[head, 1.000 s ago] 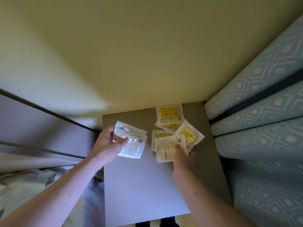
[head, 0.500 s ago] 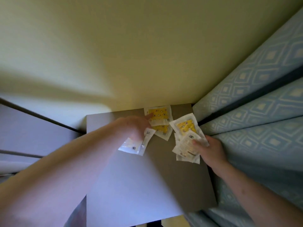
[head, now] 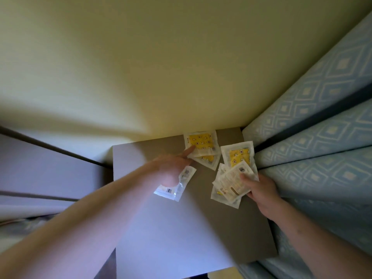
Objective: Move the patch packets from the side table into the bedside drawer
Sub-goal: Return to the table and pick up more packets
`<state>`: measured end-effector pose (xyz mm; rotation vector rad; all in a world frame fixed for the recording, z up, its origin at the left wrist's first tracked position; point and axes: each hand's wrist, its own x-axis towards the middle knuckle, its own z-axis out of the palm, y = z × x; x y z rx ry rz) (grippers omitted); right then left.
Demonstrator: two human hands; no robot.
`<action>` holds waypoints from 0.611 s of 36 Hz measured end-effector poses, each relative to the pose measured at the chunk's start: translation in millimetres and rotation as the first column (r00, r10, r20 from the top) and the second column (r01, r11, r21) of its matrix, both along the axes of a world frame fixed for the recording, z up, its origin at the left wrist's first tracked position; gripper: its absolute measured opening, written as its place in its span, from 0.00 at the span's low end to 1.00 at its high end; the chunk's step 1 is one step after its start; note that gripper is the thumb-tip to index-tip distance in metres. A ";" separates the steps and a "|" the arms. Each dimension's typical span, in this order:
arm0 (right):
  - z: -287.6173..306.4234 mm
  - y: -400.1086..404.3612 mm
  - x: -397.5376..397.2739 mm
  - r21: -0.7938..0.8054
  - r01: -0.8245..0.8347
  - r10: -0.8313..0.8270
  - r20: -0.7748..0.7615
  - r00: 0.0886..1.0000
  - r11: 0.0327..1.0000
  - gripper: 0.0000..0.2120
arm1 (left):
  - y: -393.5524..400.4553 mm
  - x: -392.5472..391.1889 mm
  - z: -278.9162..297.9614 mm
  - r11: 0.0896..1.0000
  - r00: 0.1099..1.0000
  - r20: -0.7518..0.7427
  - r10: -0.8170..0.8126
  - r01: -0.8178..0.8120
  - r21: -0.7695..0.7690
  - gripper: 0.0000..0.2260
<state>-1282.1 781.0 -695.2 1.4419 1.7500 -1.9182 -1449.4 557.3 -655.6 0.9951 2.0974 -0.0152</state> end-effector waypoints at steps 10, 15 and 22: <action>9.7 -2.5 -2.8 -0.142 0.137 -0.142 -0.028 0.989 0.980 0.13 | -13.2 -1.7 -5.4 0.997 0.997 -0.071 0.029 -0.024 0.072 0.37; 14.7 -4.4 1.1 -0.269 0.163 -0.172 -0.011 0.985 0.949 0.13 | -49.2 11.4 3.0 0.948 0.979 -0.092 0.183 -0.151 0.281 0.28; 28.1 -20.1 22.8 -0.285 0.101 -0.095 0.037 0.995 0.953 0.13 | -101.8 38.8 21.5 0.891 0.946 0.004 0.323 -0.305 0.335 0.24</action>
